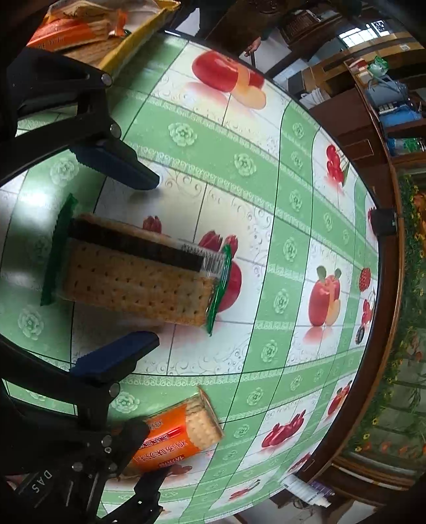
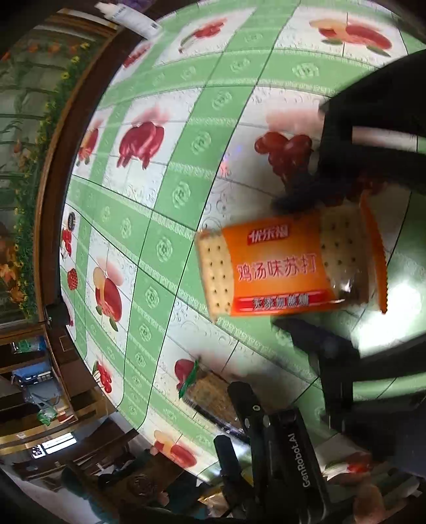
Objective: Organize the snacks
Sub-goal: 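Grasp the striped cracker pack with the left gripper while the right grasps the orange cracker pack, then carry both cracker packs over the box and lower them inside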
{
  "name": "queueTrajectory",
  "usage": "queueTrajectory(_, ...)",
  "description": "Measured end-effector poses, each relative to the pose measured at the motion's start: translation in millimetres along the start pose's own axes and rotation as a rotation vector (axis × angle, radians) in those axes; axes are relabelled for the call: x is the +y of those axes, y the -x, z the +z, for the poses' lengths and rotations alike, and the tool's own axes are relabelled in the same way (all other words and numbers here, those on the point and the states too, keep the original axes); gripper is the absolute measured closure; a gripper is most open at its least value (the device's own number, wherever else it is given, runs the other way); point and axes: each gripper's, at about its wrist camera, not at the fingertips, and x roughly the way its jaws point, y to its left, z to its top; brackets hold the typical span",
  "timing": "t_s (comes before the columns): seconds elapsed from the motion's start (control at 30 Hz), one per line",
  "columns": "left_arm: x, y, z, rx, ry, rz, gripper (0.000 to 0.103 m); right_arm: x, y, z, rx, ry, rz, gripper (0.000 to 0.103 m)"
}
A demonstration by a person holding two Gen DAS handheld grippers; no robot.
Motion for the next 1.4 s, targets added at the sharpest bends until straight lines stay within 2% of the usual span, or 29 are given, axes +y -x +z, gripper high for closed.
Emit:
queueTrajectory(0.03, -1.7, -0.1, -1.2, -0.005, -0.009, -0.008, 0.018, 0.1, -0.2, -0.4, 0.000, -0.001, 0.002, 0.049)
queueTrajectory(0.1, -5.9, 2.6, -3.0, -0.026, -0.030, 0.006, 0.035, 1.5, 2.2, -3.7, -0.003, 0.007, 0.004, 0.049)
queueTrajectory(0.27, -13.2, 7.8, -6.2, -0.041, -0.062, -0.006, 0.053, 1.6, 8.2, -13.3, -0.015, -0.012, 0.011, 0.049)
queueTrajectory(0.5, -19.9, 14.3, -16.6, -0.051, -0.095, -0.011, 0.054, -0.6, 16.2, -26.7, -0.028, -0.047, 0.019, 0.049)
queueTrajectory(0.7, -21.2, 34.9, -29.8, -0.086, -0.112, -0.033, 0.054, -2.1, 27.9, -40.7, -0.043, -0.082, 0.035, 0.049)
queueTrajectory(0.87, -10.3, 58.0, -43.2, -0.077, -0.085, -0.136, 0.054, -2.9, 44.7, -55.3, -0.073, -0.124, 0.059, 0.049)
queueTrajectory(1.07, 3.4, 92.6, -62.9, -0.101, -0.085, -0.200, 0.054, 10.3, 66.7, -67.2, -0.116, -0.135, 0.089, 0.049)
queueTrajectory(1.4, 37.7, 144.8, -101.1, -0.189, -0.120, -0.164, 0.054, 56.2, 86.2, -72.6, -0.170, -0.092, 0.156, 0.049)
